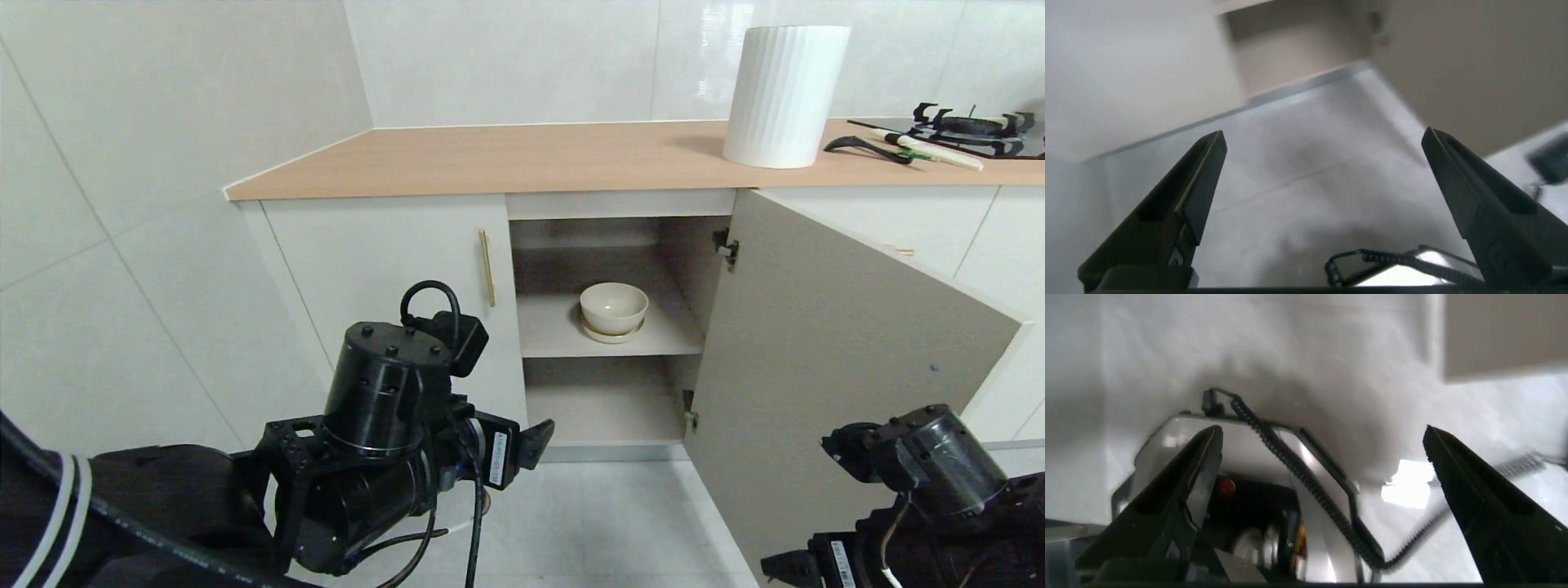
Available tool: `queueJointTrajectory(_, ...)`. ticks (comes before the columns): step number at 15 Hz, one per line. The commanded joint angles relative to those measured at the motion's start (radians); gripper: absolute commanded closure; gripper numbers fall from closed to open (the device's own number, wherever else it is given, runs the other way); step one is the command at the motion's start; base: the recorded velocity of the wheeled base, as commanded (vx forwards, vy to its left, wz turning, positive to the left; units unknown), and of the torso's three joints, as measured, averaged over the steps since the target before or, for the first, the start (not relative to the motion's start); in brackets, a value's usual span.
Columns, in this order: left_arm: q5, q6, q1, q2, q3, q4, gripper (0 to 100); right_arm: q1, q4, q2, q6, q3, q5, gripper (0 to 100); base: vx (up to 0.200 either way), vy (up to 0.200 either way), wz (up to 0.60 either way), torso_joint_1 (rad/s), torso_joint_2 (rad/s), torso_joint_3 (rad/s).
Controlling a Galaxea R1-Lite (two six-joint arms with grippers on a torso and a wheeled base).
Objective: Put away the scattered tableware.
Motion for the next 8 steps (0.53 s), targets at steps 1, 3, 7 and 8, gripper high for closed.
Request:
queueJointTrajectory(1, 0.000, -0.001, 0.002, 0.001, 0.000, -0.001, 0, 0.000, 0.032, -0.024, 0.008, 0.002, -0.014, 0, 0.000, -0.200, 0.00, -0.002, 0.00, 0.007)
queueJointTrajectory(3, 0.000, -0.001, 0.002, 0.000, 0.000, -0.001, 0, 0.000, 0.073, -0.074, 0.027, 0.036, -0.021, 0, 0.000, -0.200, 0.00, 0.010, 0.00, 0.002)
queueJointTrajectory(7, 0.000, -0.002, 0.002, -0.009, 0.000, -0.001, 0, -0.090, 0.165, -0.171, 0.037, 0.064, -0.113, 0, 0.000, 0.000, 0.00, 0.000, 0.00, 0.000)
queueJointTrajectory(8, 0.000, -0.002, 0.002, -0.009, 0.000, -0.001, 0, -0.121, 0.168, -0.179, 0.035, 0.064, -0.173, 0, 0.000, 0.000, 0.00, 0.000, 0.00, 0.000)
